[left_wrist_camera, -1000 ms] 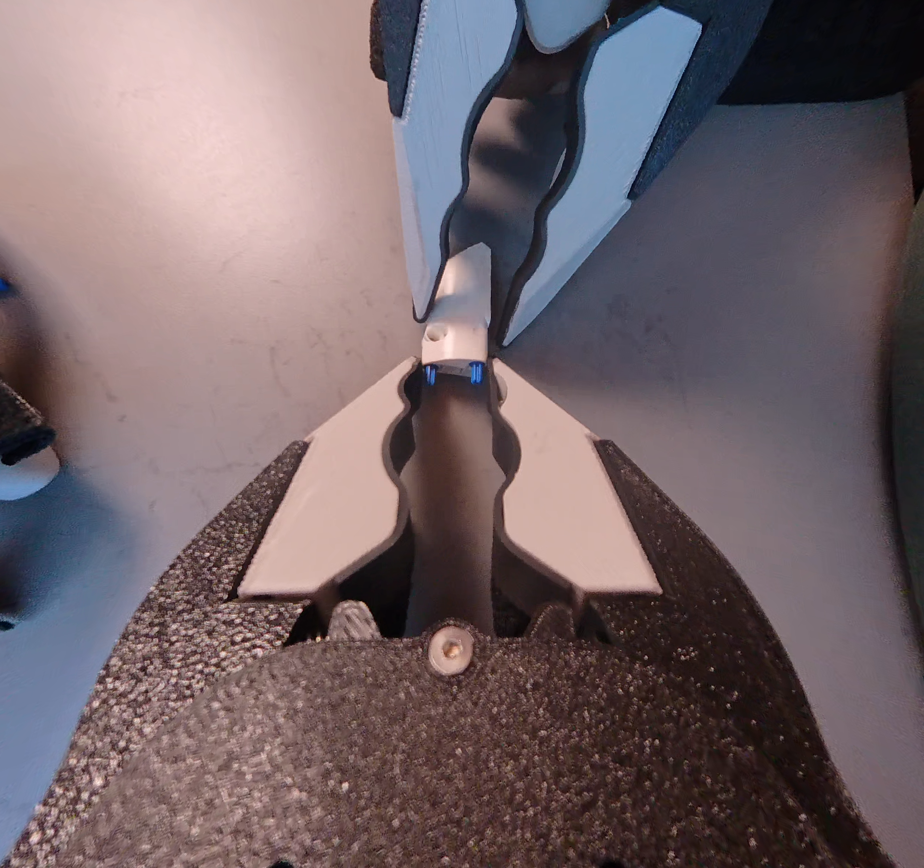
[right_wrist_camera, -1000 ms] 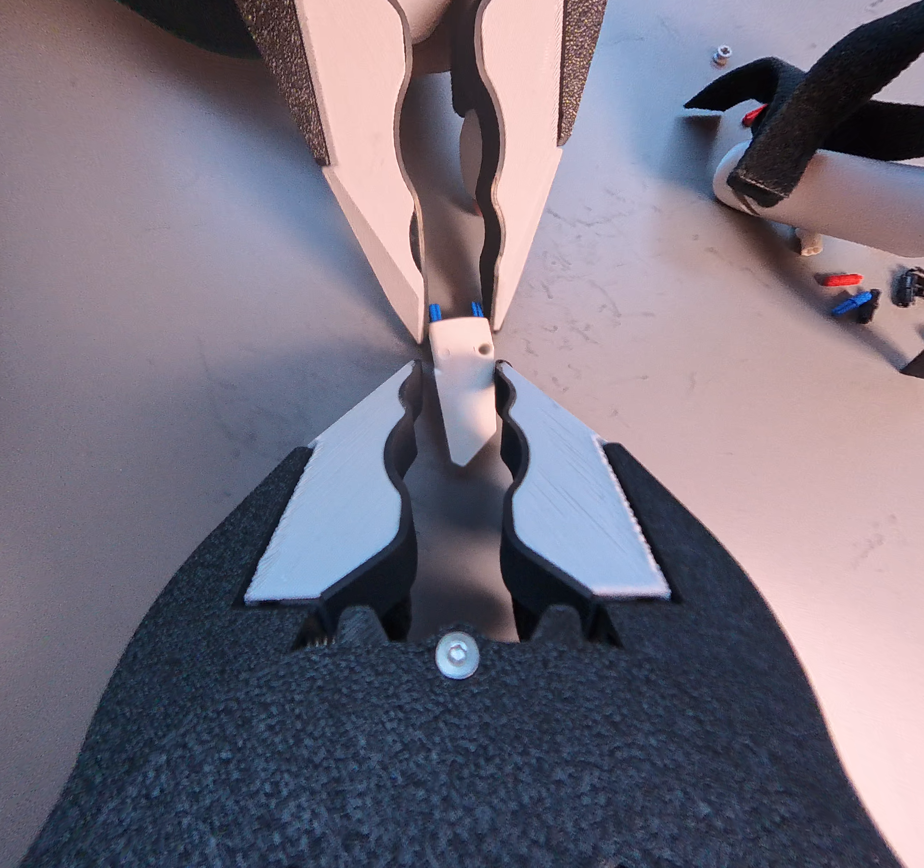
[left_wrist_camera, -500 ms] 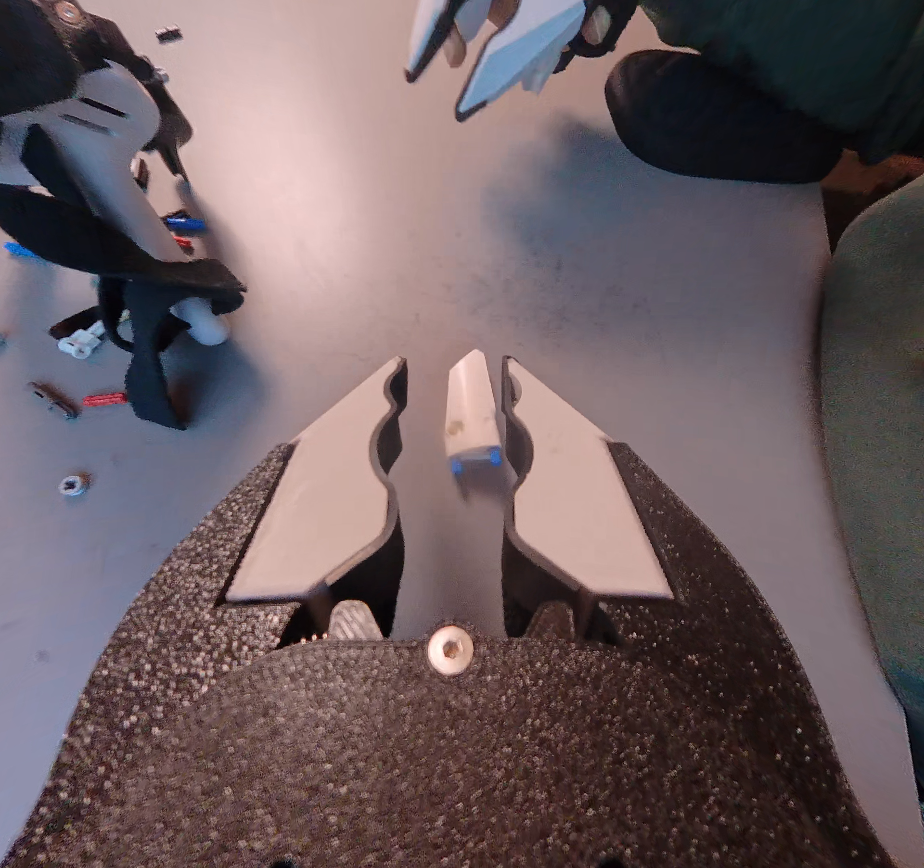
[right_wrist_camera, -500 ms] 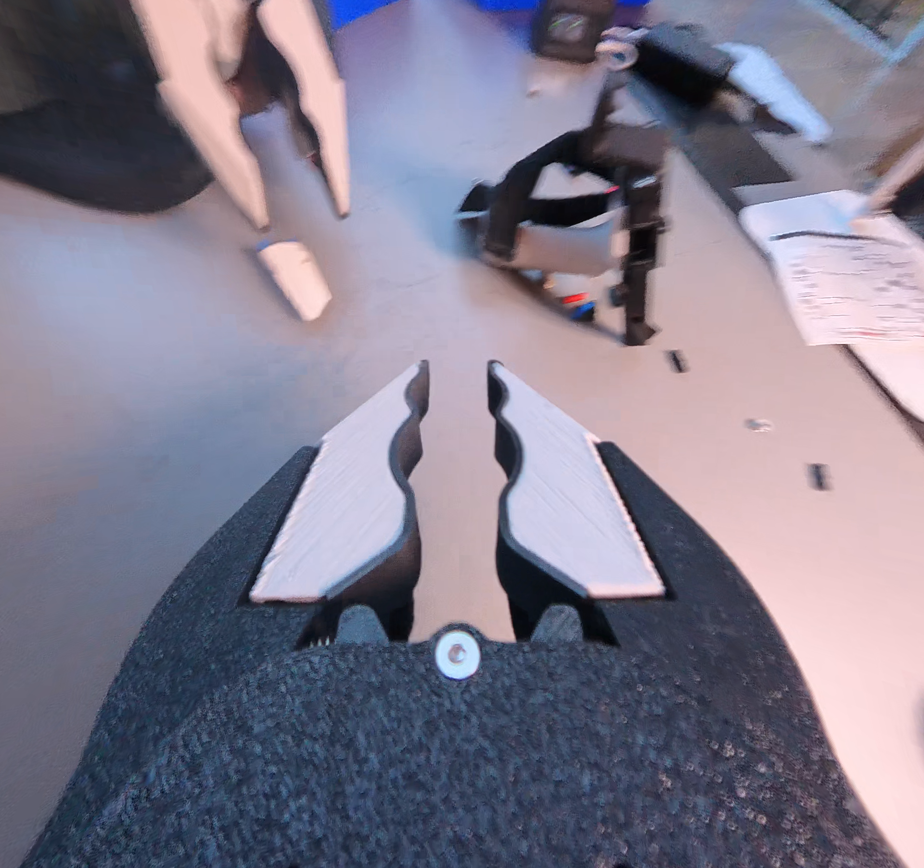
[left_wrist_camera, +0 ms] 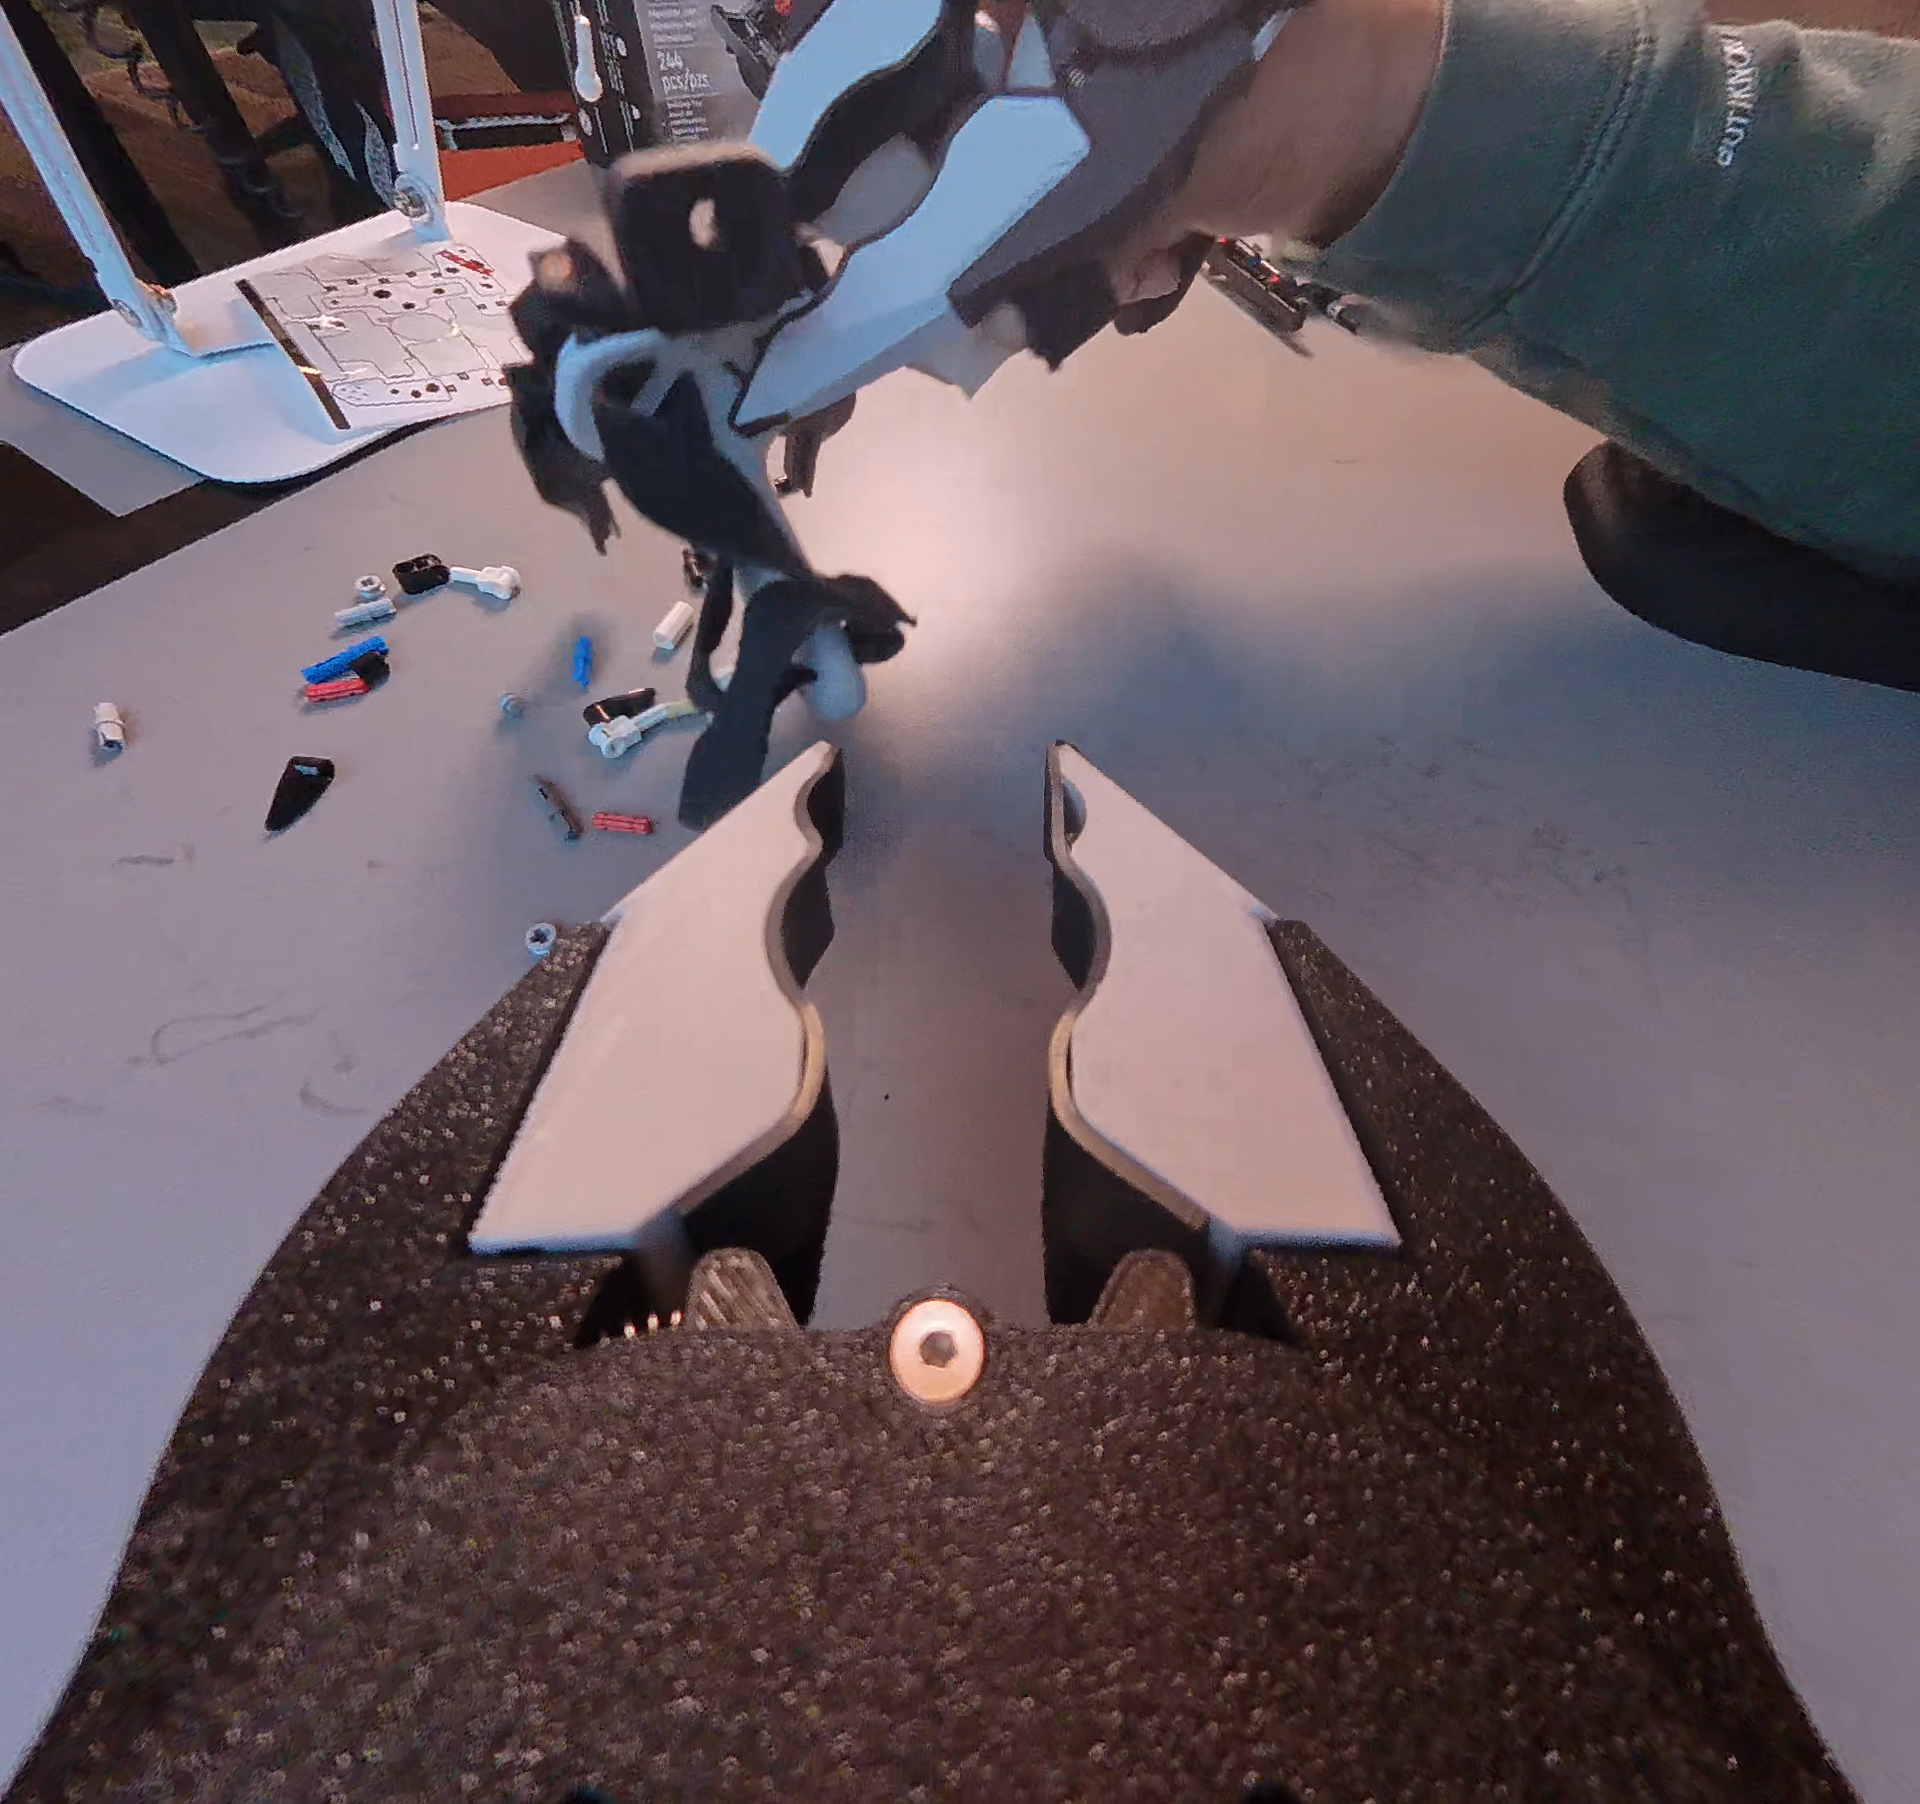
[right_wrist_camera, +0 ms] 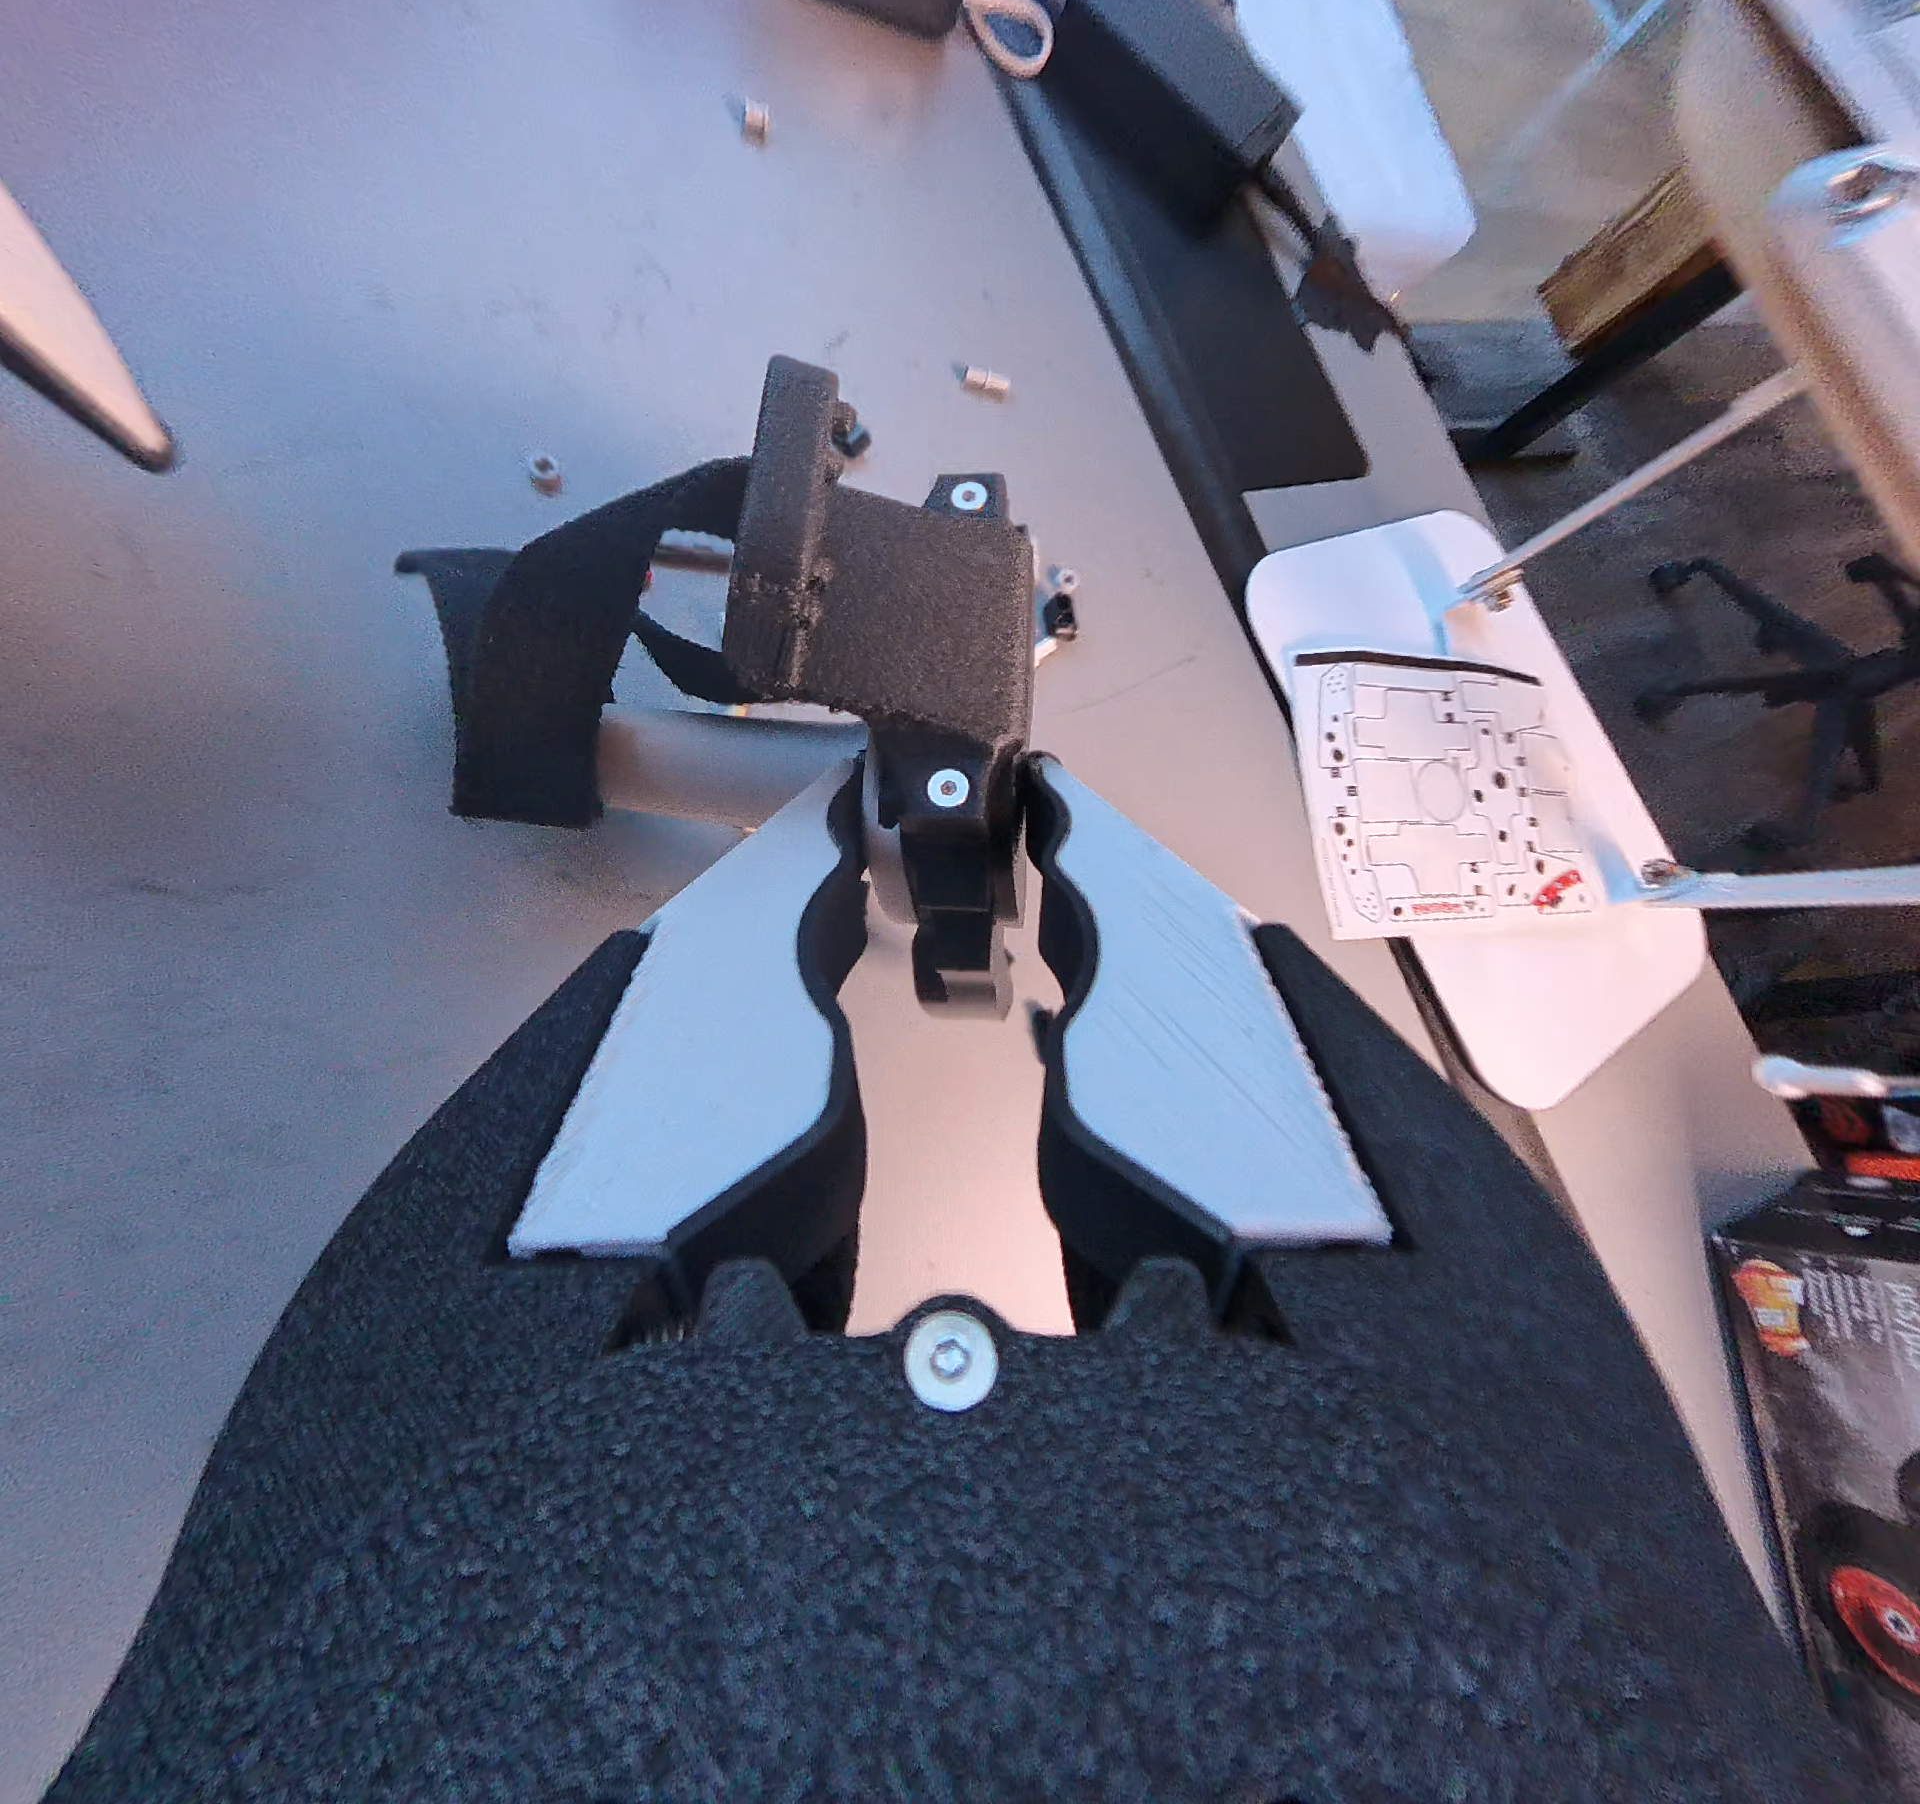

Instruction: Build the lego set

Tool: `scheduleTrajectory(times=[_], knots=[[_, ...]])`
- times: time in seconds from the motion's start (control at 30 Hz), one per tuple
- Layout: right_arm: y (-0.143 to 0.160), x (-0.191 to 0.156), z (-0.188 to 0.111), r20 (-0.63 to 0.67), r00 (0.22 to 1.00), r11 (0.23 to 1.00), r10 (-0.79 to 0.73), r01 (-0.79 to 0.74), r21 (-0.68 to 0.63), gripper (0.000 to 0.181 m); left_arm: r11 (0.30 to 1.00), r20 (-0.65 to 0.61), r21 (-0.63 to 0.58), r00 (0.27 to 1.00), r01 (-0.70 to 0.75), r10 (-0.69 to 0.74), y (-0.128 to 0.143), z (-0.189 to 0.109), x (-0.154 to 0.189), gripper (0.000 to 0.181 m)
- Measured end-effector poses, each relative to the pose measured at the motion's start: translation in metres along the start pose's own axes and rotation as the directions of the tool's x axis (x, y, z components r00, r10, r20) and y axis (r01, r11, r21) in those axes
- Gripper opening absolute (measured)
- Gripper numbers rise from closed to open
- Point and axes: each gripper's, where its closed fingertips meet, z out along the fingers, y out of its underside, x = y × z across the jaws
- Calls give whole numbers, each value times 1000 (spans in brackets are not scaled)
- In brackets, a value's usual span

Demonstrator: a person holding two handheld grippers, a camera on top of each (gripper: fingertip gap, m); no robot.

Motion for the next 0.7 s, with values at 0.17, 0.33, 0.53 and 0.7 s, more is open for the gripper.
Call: scheduleTrajectory(times=[0.17,0.33,0.53,0.7], knots=[[-14,29,-110,-74,992,976,106,-89,197,27,1000,17,14,1000,-19,19,-3,-2,0,38],[28,81,-266,-294,935,963,200,-132,235,28,999,38,18,999,-27,26,-3,-2,-2,38],[249,180,-461,-792,597,889,127,-423,-176,27,1000,61,20,998,-12,11,-3,-1,-6,39],[453,201,-595,-986,129,616,104,-787,-37,28,999,106,33,994,-2,-2,-3,-1,-14,39]])
